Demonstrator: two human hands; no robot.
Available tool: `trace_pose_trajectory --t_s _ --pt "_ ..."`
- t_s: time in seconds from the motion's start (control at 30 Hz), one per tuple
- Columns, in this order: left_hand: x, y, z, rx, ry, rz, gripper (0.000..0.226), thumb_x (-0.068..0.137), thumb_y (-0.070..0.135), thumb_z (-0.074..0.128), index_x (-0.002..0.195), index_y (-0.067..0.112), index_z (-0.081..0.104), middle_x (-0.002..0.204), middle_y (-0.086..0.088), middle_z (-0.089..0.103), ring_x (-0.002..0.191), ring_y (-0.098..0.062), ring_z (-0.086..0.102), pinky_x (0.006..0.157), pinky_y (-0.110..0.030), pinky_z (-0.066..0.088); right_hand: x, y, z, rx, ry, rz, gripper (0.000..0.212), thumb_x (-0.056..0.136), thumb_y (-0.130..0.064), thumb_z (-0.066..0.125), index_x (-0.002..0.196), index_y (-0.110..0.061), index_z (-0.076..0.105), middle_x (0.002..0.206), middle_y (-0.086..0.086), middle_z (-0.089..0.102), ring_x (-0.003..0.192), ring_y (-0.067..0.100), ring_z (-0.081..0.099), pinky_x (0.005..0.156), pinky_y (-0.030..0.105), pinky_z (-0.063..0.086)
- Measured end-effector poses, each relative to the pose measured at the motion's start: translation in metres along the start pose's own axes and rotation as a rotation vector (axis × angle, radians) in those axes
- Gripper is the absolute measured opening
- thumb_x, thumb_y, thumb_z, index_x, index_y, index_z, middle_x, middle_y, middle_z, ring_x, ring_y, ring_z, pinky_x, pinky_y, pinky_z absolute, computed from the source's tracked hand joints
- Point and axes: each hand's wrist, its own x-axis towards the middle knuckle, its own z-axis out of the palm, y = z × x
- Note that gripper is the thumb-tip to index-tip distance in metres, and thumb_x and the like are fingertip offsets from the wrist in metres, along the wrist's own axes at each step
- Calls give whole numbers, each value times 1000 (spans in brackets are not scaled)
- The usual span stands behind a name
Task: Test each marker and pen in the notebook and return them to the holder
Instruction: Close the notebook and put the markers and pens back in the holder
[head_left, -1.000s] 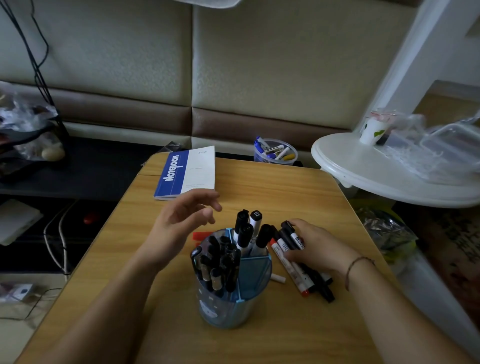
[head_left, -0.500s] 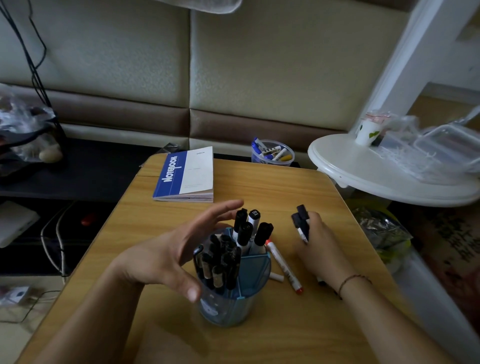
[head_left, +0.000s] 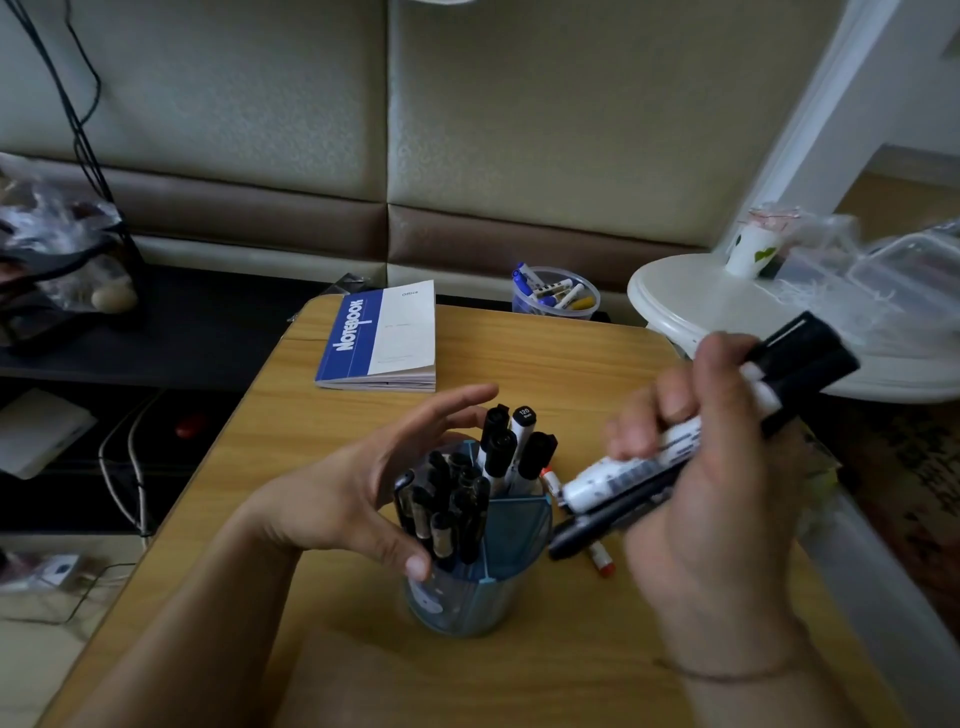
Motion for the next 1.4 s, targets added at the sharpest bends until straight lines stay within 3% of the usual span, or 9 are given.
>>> trace_pose_trajectory --t_s 0.23,0.5,0.73,0.83,0.9,0.97,1.07,1.13,1.4 --pt "2 21 0 -173 -81 132 110 69 34 85 154 29 15 158 -5 25 145 -26 29 115 -43 34 -23 43 7 -248 -62 -149 22 82 -35 74 90 -24 57 55 -7 55 40 21 52 51 29 46" --pt "3 20 -3 -251 -87 141 115 70 29 85 154 12 8 159 -9 22 147 -27 23 118 -44 29 -18 34 10 -489 -246 -137 43 79 -23 73 115 -13 51 74 11 63 64 29 65 64 33 55" --pt "8 15 -2 -324 -111 159 115 75 46 79 154 6 5 155 -23 24 141 -43 30 113 -59 30 -3 20 -12 -693 -255 -348 15 87 -13 59 99 -4 62 95 14 65 91 26 65 79 31 56" --pt "6 8 -8 -438 34 112 98 79 62 67 153 15 23 143 -18 41 124 -41 48 105 -52 43 15 17 -48 -1098 -188 41 23 86 -27 63 108 -24 60 99 -6 62 90 11 61 69 24 55" --pt "8 4 -8 -397 227 52 71 85 55 63 144 21 42 129 -11 54 112 -35 57 94 -45 51 23 26 -76 -1554 -360 503 45 81 -38 70 122 -37 52 109 -16 54 92 5 56 68 21 50" --pt "13 -4 -6 -63 400 -59 46 88 38 62 132 31 52 122 4 59 111 -23 59 94 -42 53 22 40 -93 -1726 -558 710 54 77 -49 72 125 -39 50 117 -14 51 96 5 52 76 23 47" --pt "18 -7 3 481 229 -215 60 75 53 63 130 32 51 136 15 44 132 -14 39 115 -46 31 19 52 -94 -1713 -592 702 36 76 -50 71 106 -33 59 103 -8 60 85 9 59 74 32 55" --pt "17 2 10 568 107 -309 82 64 69 44 134 25 51 143 7 41 139 -18 24 117 -40 12 21 51 -86 -1661 -573 741 18 84 -39 69 96 -29 61 91 -5 64 72 14 66 69 37 59" --pt "18 5 10 628 152 -282 40 90 31 64 124 10 59 132 -5 53 130 -21 37 114 -33 20 16 57 -75 -1716 -656 666 14 90 -30 62 100 -23 57 87 -1 65 68 15 65 69 39 59"
